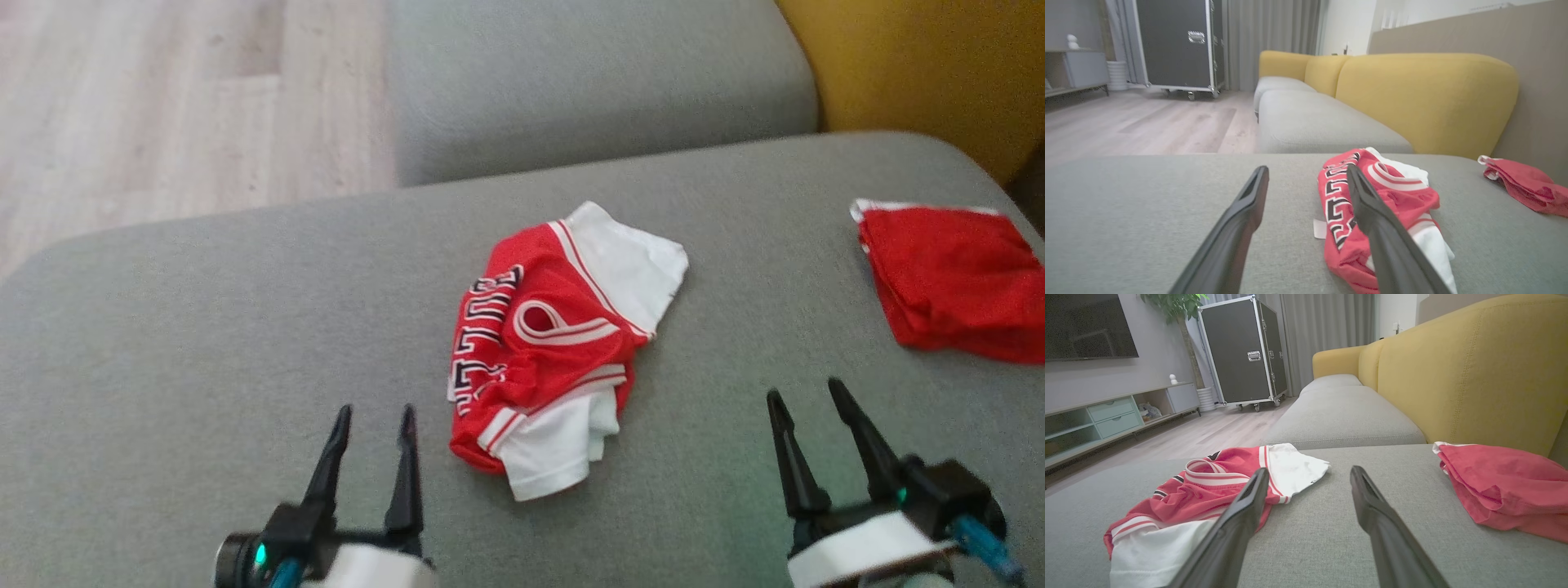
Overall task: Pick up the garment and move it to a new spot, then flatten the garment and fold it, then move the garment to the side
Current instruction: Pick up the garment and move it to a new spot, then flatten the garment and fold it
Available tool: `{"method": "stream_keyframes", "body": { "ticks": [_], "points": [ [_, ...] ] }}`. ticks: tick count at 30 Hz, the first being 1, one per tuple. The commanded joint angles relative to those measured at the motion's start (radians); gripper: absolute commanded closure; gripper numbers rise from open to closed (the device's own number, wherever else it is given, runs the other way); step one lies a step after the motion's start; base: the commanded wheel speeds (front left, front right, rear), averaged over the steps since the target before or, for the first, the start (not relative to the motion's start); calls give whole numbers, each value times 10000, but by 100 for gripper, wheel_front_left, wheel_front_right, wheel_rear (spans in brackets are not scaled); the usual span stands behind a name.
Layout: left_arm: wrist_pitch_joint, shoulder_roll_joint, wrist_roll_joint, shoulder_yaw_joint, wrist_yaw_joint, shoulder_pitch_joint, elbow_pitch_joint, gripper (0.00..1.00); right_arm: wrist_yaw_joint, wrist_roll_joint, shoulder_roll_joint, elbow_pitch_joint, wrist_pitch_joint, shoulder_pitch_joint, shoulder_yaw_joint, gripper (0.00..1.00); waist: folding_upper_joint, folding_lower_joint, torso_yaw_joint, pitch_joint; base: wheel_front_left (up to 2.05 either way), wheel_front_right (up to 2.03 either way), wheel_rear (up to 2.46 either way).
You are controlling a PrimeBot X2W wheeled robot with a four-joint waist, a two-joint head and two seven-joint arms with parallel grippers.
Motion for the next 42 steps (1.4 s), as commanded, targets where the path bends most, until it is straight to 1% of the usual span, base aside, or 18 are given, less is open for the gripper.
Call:
{"method": "stream_keyframes", "body": {
  "ticks": [1, 9, 14, 18, 26, 42],
  "points": [
    [-122, 58, 173, 523, 77, -66, -615, 0, -7, -103, 0, -245, -108, -57, 101, 0, -1, 1, 360, -366, 0, 0, 0],
    [-123, -9, 970, 1474, 338, 1846, -2130, 0, -7, -276, 220, -208, -109, 686, -82, 0, -1, 1, 717, -901, 0, 0, 0],
    [-123, -89, 1356, 1801, 317, 2541, -2366, 0, -7, -354, 275, -181, -109, 924, 12, 0, -1, 1, 824, -1034, 0, 0, 0],
    [-123, -156, 1501, 1996, 126, 2676, -2375, 0, -7, -393, 272, -179, -109, 997, 31, 0, -1, 1, 886, -1060, 0, 0, 0],
    [-124, -270, 1679, 2188, -103, 2655, -2320, 0, -7, -392, 191, -161, -109, 973, 64, 0, -1, 1, 892, -980, 0, 0, 0],
    [-124, -344, 1753, 2101, -54, 2638, -2226, 0, -7, -386, 222, -136, -109, 999, 65, 0, -1, 1, 981, -947, 0, 0, 0]
  ]
}}
